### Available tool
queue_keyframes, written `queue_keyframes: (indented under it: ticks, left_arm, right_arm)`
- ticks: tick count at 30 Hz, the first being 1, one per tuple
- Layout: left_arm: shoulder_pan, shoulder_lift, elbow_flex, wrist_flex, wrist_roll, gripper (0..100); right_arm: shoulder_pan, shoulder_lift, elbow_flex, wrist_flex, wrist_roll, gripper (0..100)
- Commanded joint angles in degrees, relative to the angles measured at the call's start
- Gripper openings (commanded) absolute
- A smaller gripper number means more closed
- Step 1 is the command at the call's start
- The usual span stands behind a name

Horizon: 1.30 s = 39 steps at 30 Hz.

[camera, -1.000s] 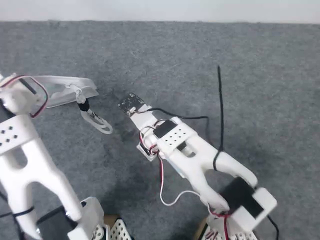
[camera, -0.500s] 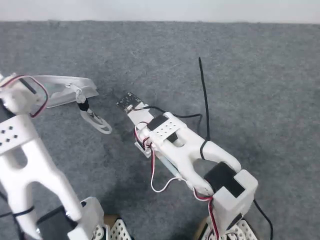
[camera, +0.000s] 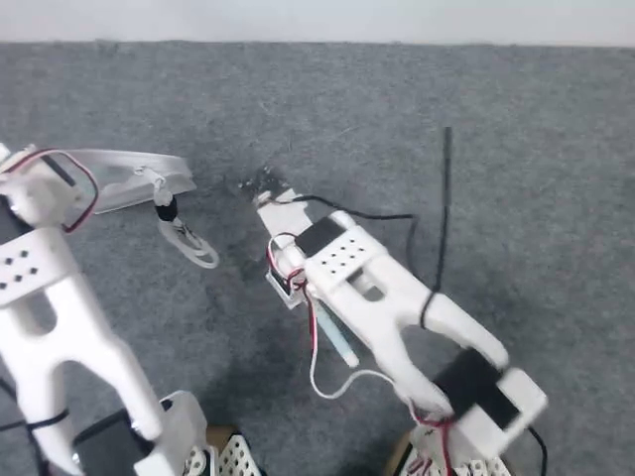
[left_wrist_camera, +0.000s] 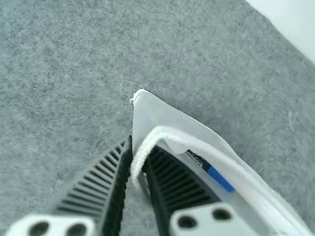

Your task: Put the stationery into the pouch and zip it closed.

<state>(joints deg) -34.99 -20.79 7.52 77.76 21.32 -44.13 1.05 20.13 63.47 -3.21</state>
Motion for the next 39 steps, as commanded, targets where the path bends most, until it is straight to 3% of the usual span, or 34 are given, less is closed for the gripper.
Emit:
queue_keyframes:
  ticks: [1,8,14,27,39]
  left_arm:
    - [2.55,-0.79,-0.75,-1.41,0.70,1]
    - [7.21,-0.88,-1.63,0.44,0.79,1]
    - [13.71,-0.88,-5.58,5.98,0.62,1]
    - [24.79,-0.97,-11.56,14.07,-0.62,1]
    - [25.93,-0.53,-11.38,14.42,-1.41,1]
  right_arm:
    - [2.86,-12.44,-1.32,1.54,-2.55,0.7]
    - [8.13,-26.42,5.71,-5.93,-2.64,0.7]
    - [9.36,-35.21,11.43,-12.97,-7.65,0.7]
    - [10.33,-49.71,20.04,-19.82,-9.23,0.7]
    - [7.69,-63.78,26.02,-28.62,-9.41,0.6]
